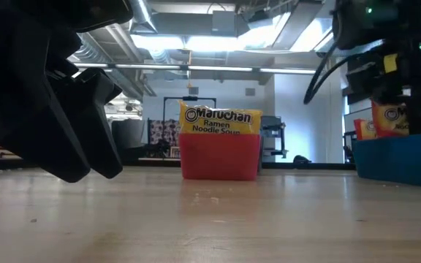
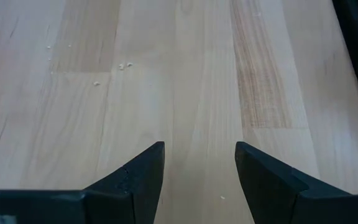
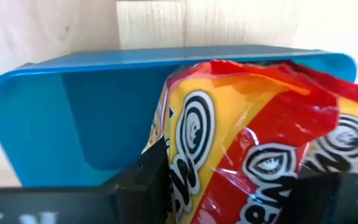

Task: Sort Maruchan noodles
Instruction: Put the orange noodle pack into the blue bin

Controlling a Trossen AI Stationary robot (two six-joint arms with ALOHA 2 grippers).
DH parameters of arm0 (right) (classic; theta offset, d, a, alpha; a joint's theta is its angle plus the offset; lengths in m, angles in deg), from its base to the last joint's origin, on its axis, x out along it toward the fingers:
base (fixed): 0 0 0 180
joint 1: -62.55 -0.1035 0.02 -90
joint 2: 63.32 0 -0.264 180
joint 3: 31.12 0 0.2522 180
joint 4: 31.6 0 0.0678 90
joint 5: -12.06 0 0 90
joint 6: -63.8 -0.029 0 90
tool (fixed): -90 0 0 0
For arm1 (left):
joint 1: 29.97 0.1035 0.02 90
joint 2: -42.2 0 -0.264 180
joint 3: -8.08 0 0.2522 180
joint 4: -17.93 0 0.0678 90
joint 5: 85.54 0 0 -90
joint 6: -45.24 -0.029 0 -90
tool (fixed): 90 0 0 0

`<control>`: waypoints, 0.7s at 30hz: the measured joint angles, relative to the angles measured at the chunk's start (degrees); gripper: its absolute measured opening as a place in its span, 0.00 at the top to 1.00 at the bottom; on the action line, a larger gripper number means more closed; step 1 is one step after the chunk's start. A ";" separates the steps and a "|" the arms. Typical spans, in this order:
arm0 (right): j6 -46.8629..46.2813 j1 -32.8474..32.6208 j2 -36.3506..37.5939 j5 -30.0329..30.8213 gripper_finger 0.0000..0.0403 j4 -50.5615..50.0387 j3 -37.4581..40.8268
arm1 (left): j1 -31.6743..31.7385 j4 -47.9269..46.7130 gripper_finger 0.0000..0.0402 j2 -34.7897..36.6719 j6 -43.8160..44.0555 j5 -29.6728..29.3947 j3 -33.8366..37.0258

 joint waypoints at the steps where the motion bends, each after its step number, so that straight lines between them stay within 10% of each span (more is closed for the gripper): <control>1: 0.49 0.32 -0.05 0.21 0.66 0.94 0.66 | 0.00 0.00 0.52 0.00 -0.01 0.00 0.00; 21: 0.63 0.92 -1.01 5.56 0.33 -1.96 -2.02 | 1.42 0.02 0.52 0.00 -0.13 4.26 0.00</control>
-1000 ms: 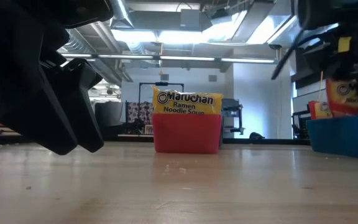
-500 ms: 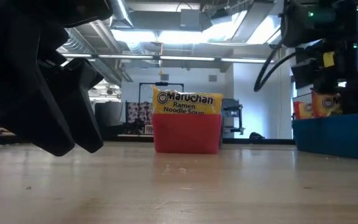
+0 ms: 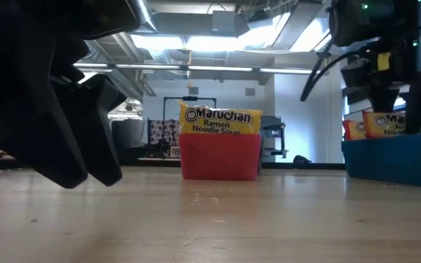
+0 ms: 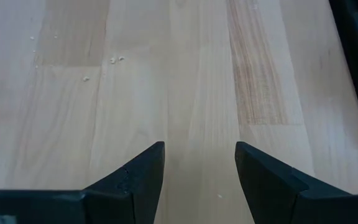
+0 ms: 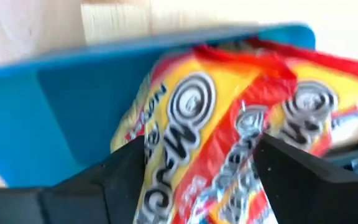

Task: Sort Maruchan noodles
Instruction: Put the orange noodle pack into the blue bin

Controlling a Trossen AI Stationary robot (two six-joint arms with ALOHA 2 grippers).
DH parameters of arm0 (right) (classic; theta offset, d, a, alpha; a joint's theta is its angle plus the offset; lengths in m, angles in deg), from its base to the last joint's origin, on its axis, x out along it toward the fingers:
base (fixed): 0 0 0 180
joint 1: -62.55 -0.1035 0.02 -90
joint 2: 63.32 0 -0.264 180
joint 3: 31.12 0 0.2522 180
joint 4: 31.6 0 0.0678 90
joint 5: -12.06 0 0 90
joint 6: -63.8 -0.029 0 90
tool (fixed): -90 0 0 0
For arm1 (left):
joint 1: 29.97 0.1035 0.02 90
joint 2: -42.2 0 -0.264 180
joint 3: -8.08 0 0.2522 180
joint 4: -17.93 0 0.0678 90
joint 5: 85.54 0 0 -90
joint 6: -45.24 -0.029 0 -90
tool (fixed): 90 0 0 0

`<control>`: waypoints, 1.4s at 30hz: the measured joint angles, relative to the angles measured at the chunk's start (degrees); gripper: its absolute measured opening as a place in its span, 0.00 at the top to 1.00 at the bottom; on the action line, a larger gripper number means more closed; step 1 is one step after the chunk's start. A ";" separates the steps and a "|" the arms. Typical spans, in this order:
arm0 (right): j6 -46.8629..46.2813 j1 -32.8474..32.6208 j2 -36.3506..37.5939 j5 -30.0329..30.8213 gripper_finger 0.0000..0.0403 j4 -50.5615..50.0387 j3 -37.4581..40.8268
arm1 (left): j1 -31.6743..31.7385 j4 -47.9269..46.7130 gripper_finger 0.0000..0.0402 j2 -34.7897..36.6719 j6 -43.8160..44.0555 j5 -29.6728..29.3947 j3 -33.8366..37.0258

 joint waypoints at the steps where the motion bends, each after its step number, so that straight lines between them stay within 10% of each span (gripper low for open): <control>1: -0.60 -0.06 0.00 -0.20 0.32 -1.55 -0.50 | 0.04 0.00 0.52 0.00 0.00 0.25 0.00; 16: -0.24 0.00 0.00 9.87 0.37 -1.35 1.82 | 0.37 1.23 0.52 0.00 -2.01 -0.17 0.00; 31: -14.18 -1.33 0.02 -2.99 0.38 -13.58 -8.93 | 1.16 2.94 0.52 0.01 -2.89 -0.26 0.00; 42: -19.69 -21.57 0.04 5.29 0.38 29.41 -5.24 | 0.19 -10.32 0.52 10.05 5.82 1.01 -0.05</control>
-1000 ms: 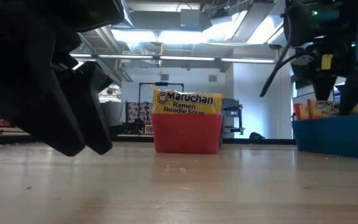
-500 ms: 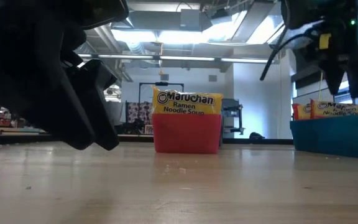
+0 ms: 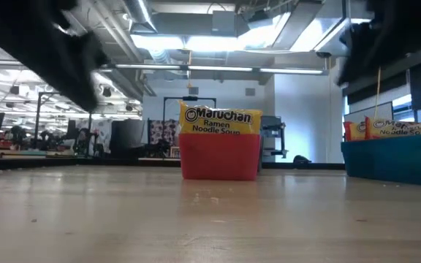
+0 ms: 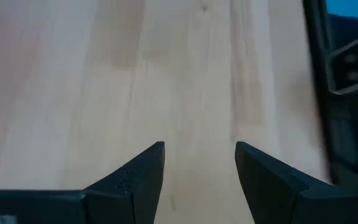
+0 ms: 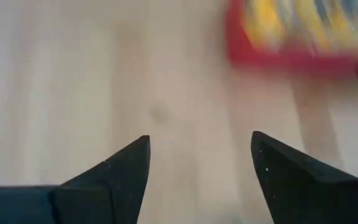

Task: Sort Maruchan noodles
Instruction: Put the orange noodle pack into the blue bin

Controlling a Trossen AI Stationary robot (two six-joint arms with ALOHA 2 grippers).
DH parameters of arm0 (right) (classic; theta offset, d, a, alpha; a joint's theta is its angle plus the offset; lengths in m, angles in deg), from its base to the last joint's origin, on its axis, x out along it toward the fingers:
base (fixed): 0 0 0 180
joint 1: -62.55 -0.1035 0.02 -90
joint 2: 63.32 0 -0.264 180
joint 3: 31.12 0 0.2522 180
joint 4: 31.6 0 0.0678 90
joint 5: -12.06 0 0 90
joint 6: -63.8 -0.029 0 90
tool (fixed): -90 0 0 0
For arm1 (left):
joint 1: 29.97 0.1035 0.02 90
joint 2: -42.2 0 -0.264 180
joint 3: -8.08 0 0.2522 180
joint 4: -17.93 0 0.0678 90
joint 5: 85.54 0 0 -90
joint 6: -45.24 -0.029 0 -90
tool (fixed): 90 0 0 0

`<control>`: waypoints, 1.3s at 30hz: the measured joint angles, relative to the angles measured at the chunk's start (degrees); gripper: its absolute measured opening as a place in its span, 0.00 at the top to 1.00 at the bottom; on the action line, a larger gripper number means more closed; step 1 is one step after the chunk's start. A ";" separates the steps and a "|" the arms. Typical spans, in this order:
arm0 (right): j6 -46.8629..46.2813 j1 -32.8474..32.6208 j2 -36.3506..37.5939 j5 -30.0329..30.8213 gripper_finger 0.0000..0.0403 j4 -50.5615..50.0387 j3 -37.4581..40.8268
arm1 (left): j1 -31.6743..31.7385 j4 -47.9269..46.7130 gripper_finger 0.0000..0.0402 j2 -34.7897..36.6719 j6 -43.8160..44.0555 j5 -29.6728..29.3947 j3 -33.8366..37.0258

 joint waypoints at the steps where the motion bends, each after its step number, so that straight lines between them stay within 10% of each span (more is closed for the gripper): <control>1: 1.70 -1.54 0.00 1.60 0.38 5.64 1.20 | -0.35 -2.54 0.52 1.55 2.94 0.87 -0.02; 11: 18.17 -10.14 -3.75 5.73 0.38 56.76 17.26 | -8.91 -25.13 0.52 7.86 44.89 21.64 -0.02; 18: 18.99 -10.33 -8.51 5.59 0.38 60.74 18.36 | -14.11 -40.73 0.52 7.82 61.65 33.27 0.03; 26: 19.45 -10.08 -8.46 11.34 0.38 61.37 18.30 | -15.26 -49.45 0.52 7.54 57.91 42.38 0.05; 39: 18.92 -8.30 -8.46 11.22 0.38 60.31 18.30 | -4.17 -32.94 0.52 6.61 38.24 8.25 0.07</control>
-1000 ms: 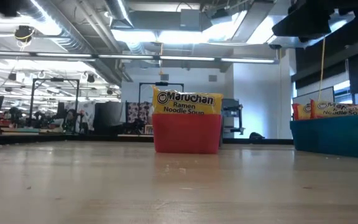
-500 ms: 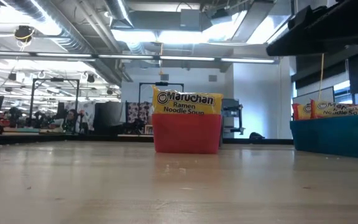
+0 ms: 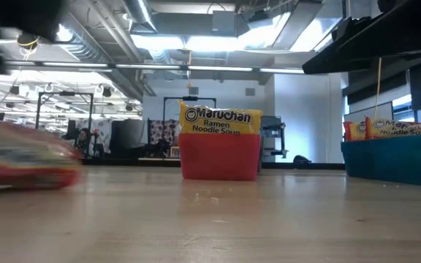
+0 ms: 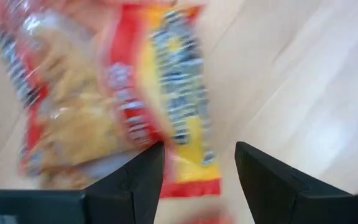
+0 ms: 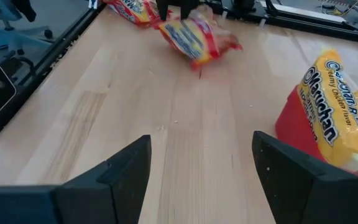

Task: Sort Maruchan noodles
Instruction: Put the orange noodle pack into the blue bin

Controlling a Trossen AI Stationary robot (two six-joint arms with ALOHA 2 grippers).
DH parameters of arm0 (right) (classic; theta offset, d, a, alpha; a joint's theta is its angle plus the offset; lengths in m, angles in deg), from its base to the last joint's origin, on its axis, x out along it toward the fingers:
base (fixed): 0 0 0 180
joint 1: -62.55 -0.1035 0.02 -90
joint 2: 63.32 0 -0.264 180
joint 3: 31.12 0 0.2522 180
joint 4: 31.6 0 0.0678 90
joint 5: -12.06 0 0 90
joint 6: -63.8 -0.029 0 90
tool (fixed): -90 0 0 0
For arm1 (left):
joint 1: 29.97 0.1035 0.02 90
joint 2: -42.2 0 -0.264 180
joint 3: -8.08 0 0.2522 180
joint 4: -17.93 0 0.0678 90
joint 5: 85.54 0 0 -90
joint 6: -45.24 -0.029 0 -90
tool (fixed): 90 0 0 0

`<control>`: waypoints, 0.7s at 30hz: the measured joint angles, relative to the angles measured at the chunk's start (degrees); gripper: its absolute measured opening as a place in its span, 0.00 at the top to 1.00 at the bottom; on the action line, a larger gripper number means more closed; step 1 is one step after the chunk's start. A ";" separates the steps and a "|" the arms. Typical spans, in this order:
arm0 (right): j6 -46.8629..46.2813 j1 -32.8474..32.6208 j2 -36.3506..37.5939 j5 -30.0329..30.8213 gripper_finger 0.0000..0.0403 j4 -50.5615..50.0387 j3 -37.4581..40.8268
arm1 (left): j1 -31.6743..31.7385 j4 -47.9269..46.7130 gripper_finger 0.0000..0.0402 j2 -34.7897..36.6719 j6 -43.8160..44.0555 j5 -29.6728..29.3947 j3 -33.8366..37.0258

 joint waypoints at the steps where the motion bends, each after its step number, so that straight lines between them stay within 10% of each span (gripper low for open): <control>1: -0.03 0.00 0.00 -0.03 0.38 0.03 0.00 | 1.52 3.21 0.52 0.00 -2.73 -1.27 0.00; 4: -0.08 0.00 0.00 -0.02 0.38 0.06 0.00 | 4.88 10.50 0.52 0.00 -12.67 -0.61 -0.78; 8: -0.08 0.00 0.00 -0.08 0.38 0.04 0.00 | 6.05 -2.66 0.52 0.00 -15.10 3.09 -5.74; 14: -0.20 0.00 0.00 -0.61 0.38 0.01 0.00 | 5.44 -16.30 0.52 0.09 -17.42 -7.44 -7.32; 21: -2.86 0.00 0.02 -2.28 0.38 0.01 0.00 | 6.54 14.15 0.52 0.07 -25.68 -12.27 3.58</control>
